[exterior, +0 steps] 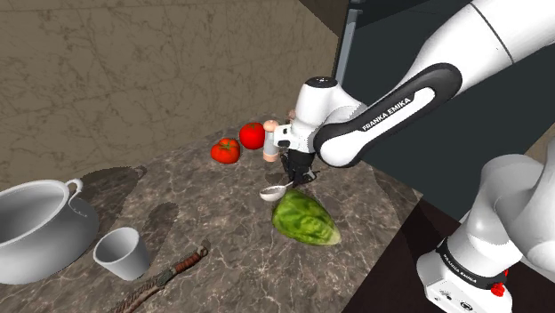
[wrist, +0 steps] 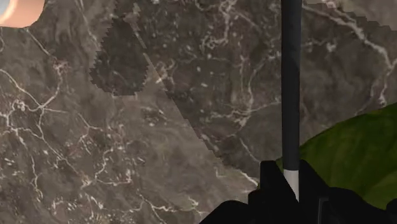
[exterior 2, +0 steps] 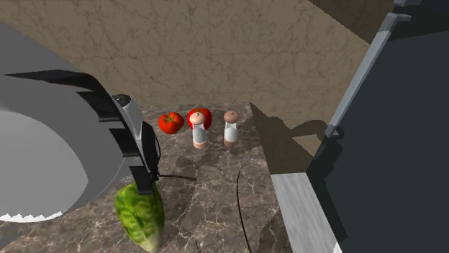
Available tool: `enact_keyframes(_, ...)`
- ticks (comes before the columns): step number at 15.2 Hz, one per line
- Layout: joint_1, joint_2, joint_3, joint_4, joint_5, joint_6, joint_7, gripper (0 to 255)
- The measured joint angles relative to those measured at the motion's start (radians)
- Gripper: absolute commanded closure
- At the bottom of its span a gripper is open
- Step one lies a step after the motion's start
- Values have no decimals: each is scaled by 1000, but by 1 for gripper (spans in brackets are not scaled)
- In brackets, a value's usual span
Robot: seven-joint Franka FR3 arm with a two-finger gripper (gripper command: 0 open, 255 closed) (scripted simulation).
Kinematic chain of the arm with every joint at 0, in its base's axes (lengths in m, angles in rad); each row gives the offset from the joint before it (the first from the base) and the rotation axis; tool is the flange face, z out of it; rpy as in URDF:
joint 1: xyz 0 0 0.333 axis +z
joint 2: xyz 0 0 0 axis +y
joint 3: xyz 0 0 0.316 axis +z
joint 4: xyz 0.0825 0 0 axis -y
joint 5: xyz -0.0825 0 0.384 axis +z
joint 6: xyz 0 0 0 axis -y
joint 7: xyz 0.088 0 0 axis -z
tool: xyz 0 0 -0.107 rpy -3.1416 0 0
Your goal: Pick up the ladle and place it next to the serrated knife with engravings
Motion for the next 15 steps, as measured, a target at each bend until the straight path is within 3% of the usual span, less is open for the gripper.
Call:
enact_keyframes(8,99,-15,118,4,-37,10,251,255)
enact_keyframes(12,150,6,176,29,-55,74,374,255)
enact_keyframes(15,188,22,219,64,-67,13,462,255)
